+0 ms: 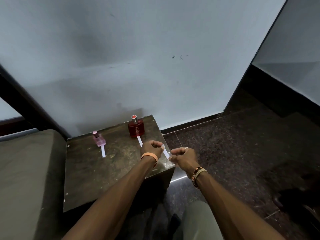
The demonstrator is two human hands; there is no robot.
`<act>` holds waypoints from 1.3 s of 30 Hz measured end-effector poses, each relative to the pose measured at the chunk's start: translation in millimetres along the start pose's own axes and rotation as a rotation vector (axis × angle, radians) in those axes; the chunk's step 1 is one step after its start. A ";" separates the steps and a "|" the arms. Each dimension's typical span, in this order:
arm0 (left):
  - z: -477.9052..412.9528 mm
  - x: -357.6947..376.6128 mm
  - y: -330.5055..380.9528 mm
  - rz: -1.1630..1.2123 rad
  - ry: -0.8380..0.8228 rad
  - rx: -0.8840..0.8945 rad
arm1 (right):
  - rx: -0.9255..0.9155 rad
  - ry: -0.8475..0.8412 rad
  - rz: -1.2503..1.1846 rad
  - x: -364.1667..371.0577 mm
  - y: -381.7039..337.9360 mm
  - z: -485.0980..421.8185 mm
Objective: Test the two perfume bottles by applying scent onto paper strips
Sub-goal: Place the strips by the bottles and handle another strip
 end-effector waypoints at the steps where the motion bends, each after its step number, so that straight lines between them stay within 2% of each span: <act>1: -4.9 1.3 -5.6 -0.008 0.007 -0.007 | 0.010 0.009 -0.001 1.2 4.3 -5.7; 7: -36.0 5.9 -35.2 -0.059 0.042 -0.059 | 0.071 0.010 -0.008 8.9 22.7 -33.4; 14: -55.1 11.9 -47.1 -0.101 0.034 -0.080 | 0.086 0.040 0.091 11.7 33.9 -57.3; 26: -64.1 16.4 -51.3 -0.332 0.025 0.029 | 0.099 0.051 0.192 17.2 50.4 -75.9; 33: -60.8 14.4 -53.6 -0.351 0.045 0.062 | 0.074 0.095 0.295 22.8 48.0 -76.1; 39: -64.0 17.5 -56.0 -0.424 0.037 0.099 | 0.068 0.068 0.355 23.1 47.8 -78.5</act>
Point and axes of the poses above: each hand's wrist, its own z-axis away from the middle knuckle, its own x-axis out of the palm, y = z × x, the point moved 3 cm from there along -z, towards the middle knuckle, and after that the axes turned 9 degrees about -y, right-handed, at the moved point
